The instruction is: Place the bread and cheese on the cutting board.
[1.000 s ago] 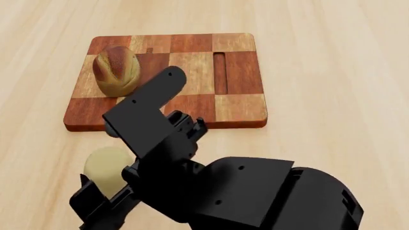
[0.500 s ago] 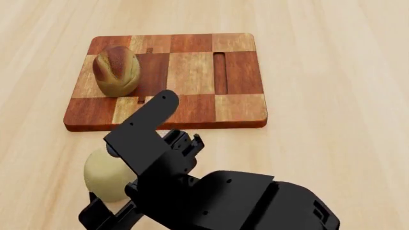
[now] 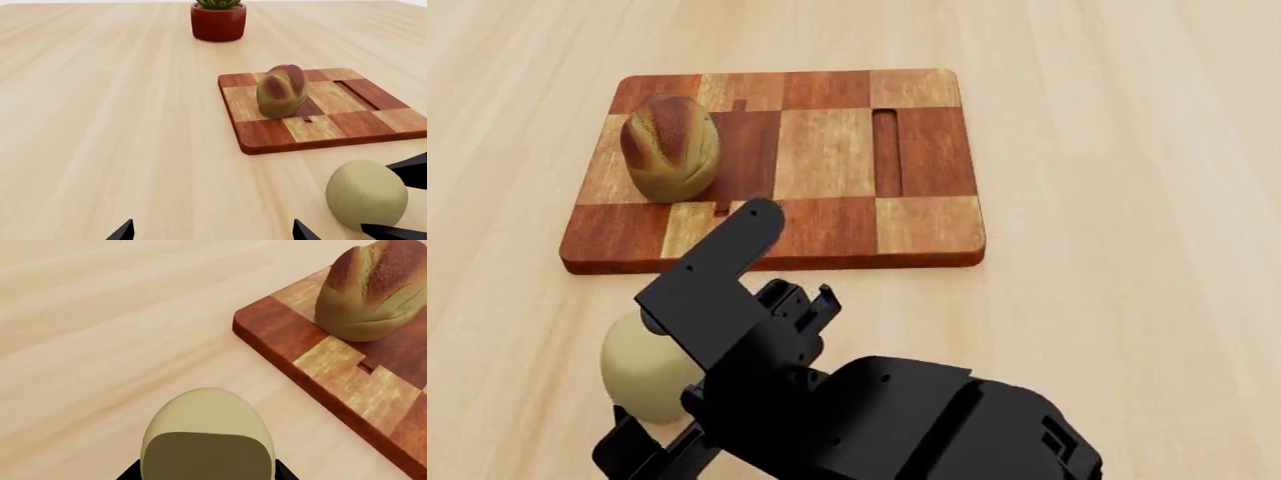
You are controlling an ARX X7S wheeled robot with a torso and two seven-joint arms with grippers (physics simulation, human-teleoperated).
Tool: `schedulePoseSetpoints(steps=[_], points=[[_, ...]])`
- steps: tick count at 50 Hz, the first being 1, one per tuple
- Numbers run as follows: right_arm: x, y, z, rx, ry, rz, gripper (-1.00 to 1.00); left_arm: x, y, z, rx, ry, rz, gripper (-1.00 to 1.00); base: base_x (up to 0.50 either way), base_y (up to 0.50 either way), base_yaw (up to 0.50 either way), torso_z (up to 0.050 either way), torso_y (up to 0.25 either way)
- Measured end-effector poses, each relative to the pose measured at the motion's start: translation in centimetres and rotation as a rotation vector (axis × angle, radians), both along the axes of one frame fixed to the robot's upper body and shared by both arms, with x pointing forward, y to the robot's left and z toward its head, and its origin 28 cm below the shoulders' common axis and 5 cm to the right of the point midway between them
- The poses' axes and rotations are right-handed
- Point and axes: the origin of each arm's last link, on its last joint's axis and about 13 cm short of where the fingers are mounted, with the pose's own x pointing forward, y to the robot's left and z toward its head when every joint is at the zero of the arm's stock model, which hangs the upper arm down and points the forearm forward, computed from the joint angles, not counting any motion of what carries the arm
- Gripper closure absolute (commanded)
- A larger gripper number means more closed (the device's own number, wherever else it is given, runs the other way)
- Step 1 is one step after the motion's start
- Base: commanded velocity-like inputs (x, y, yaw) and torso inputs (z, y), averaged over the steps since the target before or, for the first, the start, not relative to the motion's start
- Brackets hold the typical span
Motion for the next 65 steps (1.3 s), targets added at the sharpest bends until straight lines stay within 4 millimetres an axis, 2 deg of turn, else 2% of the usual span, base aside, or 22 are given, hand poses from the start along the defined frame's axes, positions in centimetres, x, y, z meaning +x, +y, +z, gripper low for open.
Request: schedulePoseSetpoints(steps=[12,19,26,40,50,65], points=[[-0.5,-0.1,0.5,0.014,-0.023,0.001,1.0,-0.2,0.1,0.2,0.008,-0.015,0.002,-1.0,0.0,0.0,0.0,0.0,0.0],[-0.6,-0.7,1.9,0.035,-0.051,-0.029,1.0,-0.1,0.1,0.4,0.012,-0.019,0.002,-1.0,0.0,0.0,0.0,0.0,0.0],[0.2,-1.7,3.6,0.056,-0.084,-0.097,1.0,0.1,0.0,0.5,0.014,-0.021,0.002,-1.0,0.0,0.0,0.0,0.0,0.0],[2.8,-4.3,6.4,0.105,-0.132,-0.338,1.0,0.5,0.0,0.5,0.016,-0.024,0.005,-1.0,0.0,0.0,0.0,0.0,0.0],[5.4,-5.0,5.8,0.108,-0.16,-0.459,1.0,0.8,0.1,0.6,0.012,-0.026,0.009,-1.0,0.0,0.0,0.0,0.0,0.0],[10.4,-4.3,4.1,0.161,-0.163,-0.552,1.0,1.1,0.1,0.3,0.0,-0.012,0.012,-1.0,0.0,0.0,0.0,0.0,0.0]])
